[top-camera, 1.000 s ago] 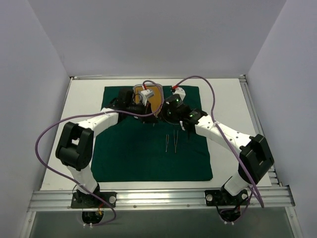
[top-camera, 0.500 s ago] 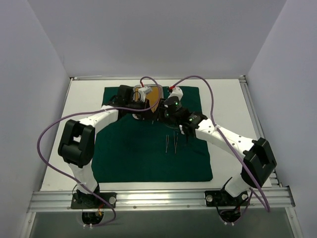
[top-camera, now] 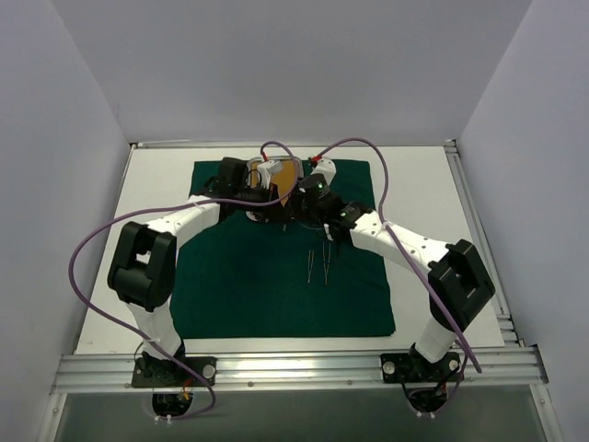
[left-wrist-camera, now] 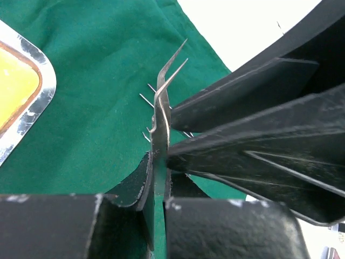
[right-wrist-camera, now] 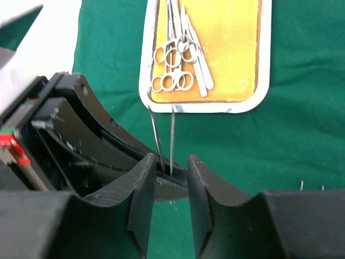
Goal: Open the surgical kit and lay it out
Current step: Adjust the medical item.
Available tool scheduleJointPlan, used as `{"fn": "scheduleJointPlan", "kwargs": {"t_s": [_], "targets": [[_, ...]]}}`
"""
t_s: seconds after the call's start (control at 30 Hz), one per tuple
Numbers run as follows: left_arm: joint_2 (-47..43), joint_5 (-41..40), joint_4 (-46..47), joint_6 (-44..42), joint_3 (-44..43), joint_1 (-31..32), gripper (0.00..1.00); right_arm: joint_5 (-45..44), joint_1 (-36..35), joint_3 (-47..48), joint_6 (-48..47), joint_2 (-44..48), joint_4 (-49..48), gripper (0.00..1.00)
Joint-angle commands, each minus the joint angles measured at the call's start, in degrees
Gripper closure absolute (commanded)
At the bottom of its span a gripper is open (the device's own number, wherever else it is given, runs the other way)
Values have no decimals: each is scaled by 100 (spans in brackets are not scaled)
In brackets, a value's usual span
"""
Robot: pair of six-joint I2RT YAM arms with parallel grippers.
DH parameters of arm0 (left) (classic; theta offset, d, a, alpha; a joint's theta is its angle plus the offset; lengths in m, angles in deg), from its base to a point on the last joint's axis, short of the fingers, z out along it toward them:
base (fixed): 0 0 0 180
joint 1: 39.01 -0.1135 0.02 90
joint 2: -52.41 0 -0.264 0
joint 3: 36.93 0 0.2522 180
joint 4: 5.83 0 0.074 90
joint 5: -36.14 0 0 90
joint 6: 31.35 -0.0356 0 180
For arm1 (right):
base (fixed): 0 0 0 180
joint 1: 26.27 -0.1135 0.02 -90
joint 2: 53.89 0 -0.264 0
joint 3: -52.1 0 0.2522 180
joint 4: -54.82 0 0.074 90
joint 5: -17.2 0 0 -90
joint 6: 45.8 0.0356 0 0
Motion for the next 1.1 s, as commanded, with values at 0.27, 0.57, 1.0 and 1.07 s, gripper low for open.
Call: {"fn": "scheduleJointPlan", "kwargs": {"t_s": [0.27,0.57,1.0,1.07], "targets": [[-209,253,168,40,-25,55,98,100,64,381,68,-352,-371,91],[-174,210,-577,-547,-262,55,37,-32,82,486,121,-291,-29,98],[-991,-36,-4013,-3009,-490,-1192,12,592,-84,-58,507,-414,1228,99],[-1035,-326,-4147,-3080,-525,-1447,12,575,-199,-137,595,-518,1255,99]]}}
